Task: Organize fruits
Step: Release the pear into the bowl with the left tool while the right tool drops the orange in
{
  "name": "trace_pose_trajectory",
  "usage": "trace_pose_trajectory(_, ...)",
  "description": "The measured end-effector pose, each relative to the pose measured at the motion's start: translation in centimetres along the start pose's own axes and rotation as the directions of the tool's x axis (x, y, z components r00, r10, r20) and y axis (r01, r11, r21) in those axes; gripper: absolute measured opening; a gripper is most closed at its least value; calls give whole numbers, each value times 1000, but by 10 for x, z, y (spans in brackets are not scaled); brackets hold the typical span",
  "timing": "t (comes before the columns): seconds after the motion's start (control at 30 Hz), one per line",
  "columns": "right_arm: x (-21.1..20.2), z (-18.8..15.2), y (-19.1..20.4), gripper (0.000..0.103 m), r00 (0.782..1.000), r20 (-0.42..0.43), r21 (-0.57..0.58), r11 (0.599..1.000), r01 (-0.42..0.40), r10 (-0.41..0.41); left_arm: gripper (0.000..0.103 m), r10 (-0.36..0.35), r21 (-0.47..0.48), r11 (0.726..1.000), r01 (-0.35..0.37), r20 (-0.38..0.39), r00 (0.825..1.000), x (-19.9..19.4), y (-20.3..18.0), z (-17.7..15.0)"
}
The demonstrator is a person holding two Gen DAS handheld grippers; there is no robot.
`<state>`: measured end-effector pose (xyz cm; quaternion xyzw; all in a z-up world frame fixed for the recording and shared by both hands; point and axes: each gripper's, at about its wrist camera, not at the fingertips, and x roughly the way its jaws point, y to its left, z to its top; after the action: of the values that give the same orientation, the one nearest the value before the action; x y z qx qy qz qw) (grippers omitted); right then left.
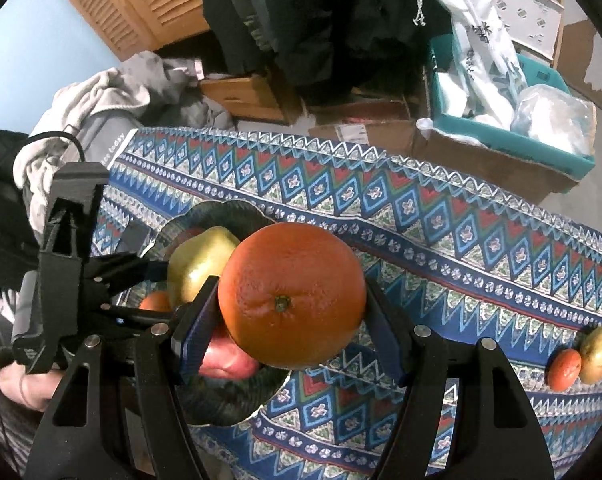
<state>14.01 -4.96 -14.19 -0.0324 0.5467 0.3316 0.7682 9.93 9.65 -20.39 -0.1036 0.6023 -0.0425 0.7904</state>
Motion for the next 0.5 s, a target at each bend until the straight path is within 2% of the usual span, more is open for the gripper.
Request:
trace_pose_trajectory(0.23,6,-1,1,70,1000,-14,2,1000,-1,1,66,0,10,1000,0,-35,999,11,-2,-1)
trace_pose_trajectory(0.33,6,-1,2,70,1000,-14,2,1000,-3,3,65,-28,-1,1000,28,-17,999,5,0,0)
trace_pose_trajectory(0.5,6,-2,5,70,1000,-12,-1,1000,-8,8,65,-20,-8,1000,20,1,1000,-13,3,-2)
